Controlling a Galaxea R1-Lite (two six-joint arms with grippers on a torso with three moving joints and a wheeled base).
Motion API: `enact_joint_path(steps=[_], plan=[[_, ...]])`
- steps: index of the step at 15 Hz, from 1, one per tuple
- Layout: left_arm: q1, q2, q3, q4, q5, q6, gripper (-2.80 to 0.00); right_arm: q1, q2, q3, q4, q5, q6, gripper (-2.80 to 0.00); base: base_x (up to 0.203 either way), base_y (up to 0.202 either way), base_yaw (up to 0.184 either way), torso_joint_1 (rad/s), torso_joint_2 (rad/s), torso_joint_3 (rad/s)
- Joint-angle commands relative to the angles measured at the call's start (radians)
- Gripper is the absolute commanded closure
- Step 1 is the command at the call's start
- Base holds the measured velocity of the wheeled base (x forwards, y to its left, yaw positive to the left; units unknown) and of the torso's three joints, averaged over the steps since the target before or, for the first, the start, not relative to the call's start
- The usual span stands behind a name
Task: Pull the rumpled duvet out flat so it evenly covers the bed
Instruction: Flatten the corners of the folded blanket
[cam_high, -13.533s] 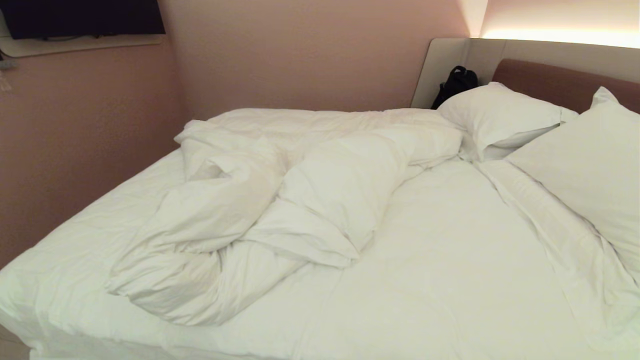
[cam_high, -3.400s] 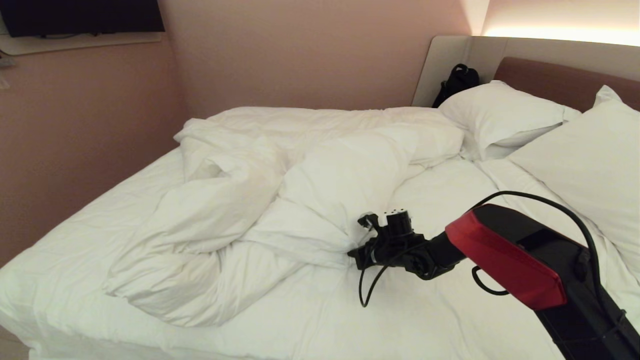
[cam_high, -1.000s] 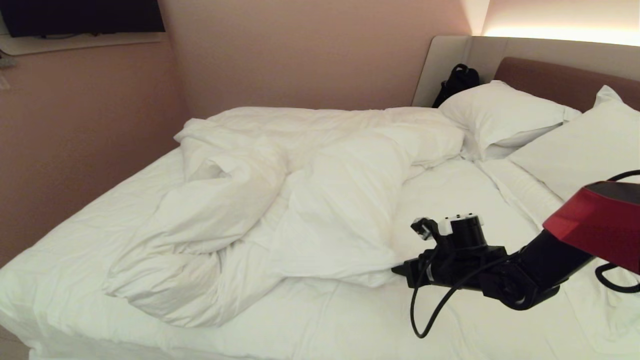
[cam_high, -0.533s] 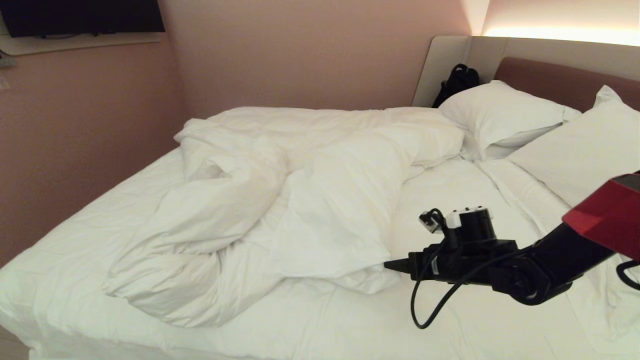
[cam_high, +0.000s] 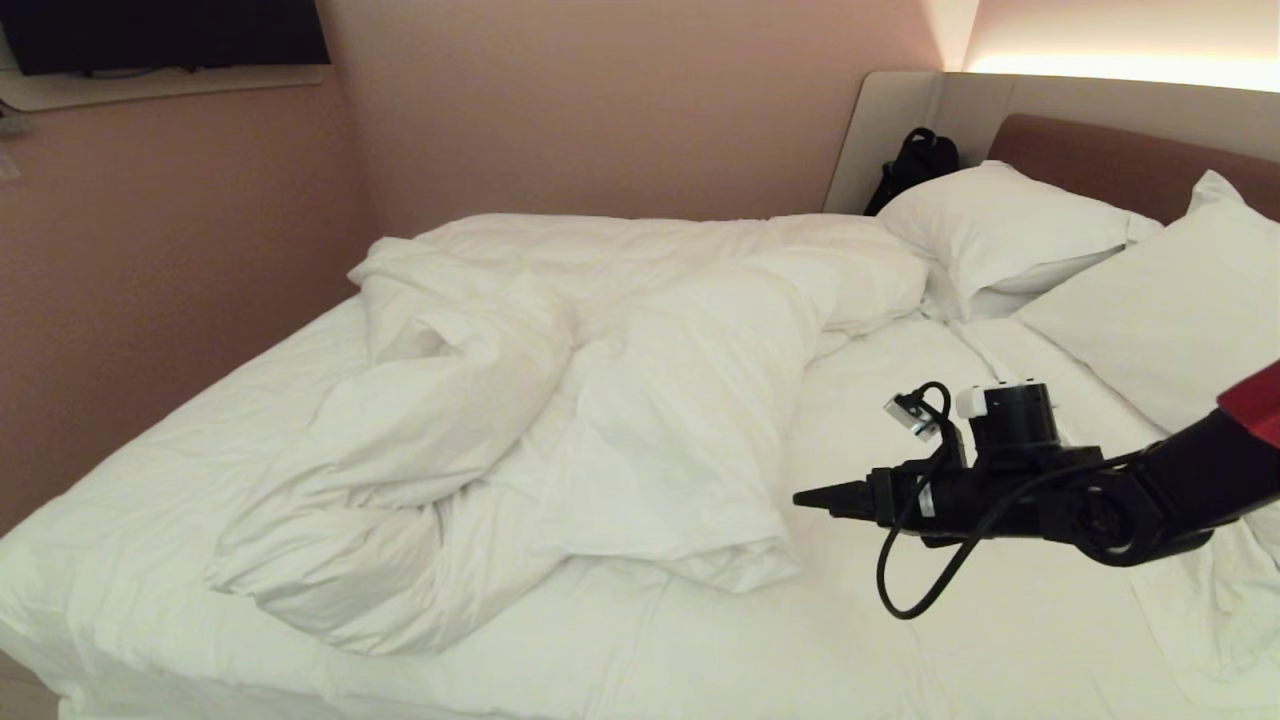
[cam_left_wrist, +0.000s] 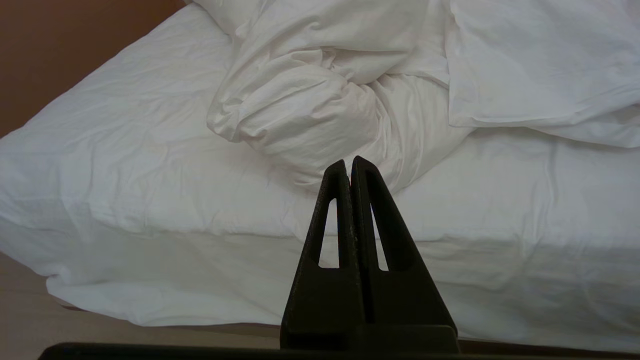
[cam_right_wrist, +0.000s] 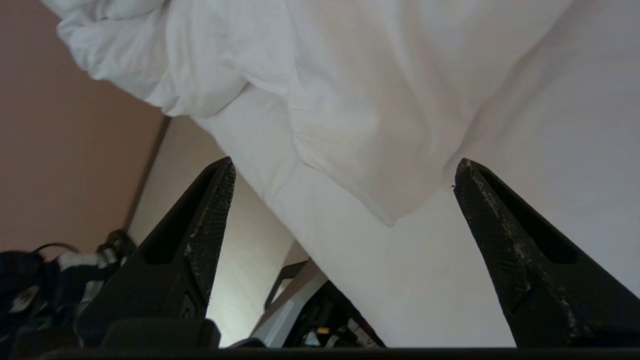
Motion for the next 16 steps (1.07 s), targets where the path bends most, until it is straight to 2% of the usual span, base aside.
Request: enact_joint_path(steps=[1, 7, 9, 14, 16], plan=[[0.0, 0.0, 0.0, 0.0, 0.0, 0.0, 0.0, -0.016, 0.076, -0.064, 0.069, 0.246, 0.001, -2.8, 0.0, 0.0, 0.0, 0.0, 0.0, 0.0], [0.0, 0.0, 0.0, 0.0, 0.0, 0.0, 0.0, -0.036, 0.212, -0.283, 0.269, 0.263, 0.002, -2.8, 0.0, 0.0, 0.0, 0.0, 0.0, 0.0], [0.0, 0.0, 0.0, 0.0, 0.0, 0.0, 0.0, -0.036, 0.237, -0.349, 0.386, 0.261, 0.001, -2.8, 0.0, 0.0, 0.0, 0.0, 0.0, 0.0], [0.0, 0.0, 0.0, 0.0, 0.0, 0.0, 0.0, -0.015, 0.263, -0.481, 0.639, 0.25, 0.003, -2.8, 0.0, 0.0, 0.0, 0.0, 0.0, 0.0], [0.0, 0.0, 0.0, 0.0, 0.0, 0.0, 0.0, 0.01, 0.267, -0.508, 0.689, 0.237, 0.003, -2.8, 0.0, 0.0, 0.0, 0.0, 0.0, 0.0]])
